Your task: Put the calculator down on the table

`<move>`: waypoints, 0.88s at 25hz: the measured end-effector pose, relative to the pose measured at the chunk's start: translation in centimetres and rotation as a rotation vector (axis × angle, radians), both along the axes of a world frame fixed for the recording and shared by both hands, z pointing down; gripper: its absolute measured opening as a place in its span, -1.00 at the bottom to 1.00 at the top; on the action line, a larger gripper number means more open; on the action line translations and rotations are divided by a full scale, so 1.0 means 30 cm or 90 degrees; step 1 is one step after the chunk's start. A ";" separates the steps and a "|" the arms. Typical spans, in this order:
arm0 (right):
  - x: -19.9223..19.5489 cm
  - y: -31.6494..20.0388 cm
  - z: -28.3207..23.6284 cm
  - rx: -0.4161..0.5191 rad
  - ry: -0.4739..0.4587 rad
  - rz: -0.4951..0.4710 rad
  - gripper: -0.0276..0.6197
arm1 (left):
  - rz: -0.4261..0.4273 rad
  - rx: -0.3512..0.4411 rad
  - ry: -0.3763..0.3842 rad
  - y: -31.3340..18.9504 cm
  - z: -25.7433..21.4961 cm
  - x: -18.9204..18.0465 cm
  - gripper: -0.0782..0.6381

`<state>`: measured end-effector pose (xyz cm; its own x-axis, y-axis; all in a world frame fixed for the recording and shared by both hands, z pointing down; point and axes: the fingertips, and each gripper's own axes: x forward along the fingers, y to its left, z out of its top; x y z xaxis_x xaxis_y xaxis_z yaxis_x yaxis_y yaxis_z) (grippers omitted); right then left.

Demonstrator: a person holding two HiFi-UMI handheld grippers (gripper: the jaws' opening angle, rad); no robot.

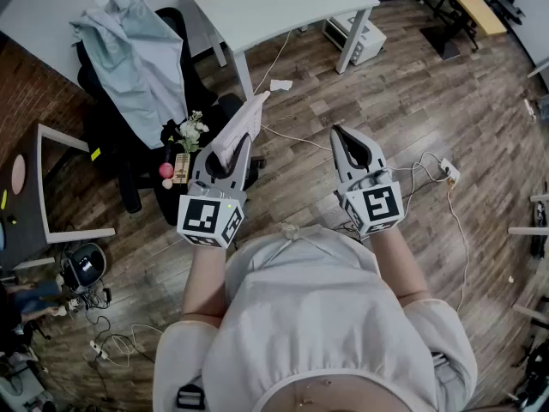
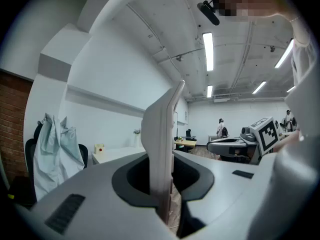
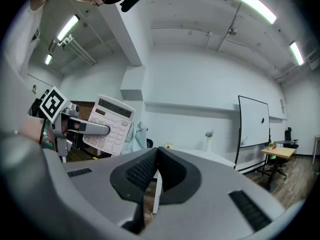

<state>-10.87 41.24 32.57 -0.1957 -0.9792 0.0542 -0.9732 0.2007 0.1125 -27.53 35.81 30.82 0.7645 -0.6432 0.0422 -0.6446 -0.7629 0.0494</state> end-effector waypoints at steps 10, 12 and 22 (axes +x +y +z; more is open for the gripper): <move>0.001 -0.022 0.029 -0.018 -0.010 0.013 -0.91 | 0.004 -0.002 0.005 -0.024 0.013 -0.011 -0.55; 0.011 -0.025 0.034 -0.021 -0.015 0.019 -0.90 | 0.004 -0.004 0.009 -0.028 0.016 -0.008 -0.55; 0.106 -0.136 0.101 -0.045 -0.034 0.019 -0.90 | -0.016 -0.024 0.008 -0.132 0.062 0.035 -0.55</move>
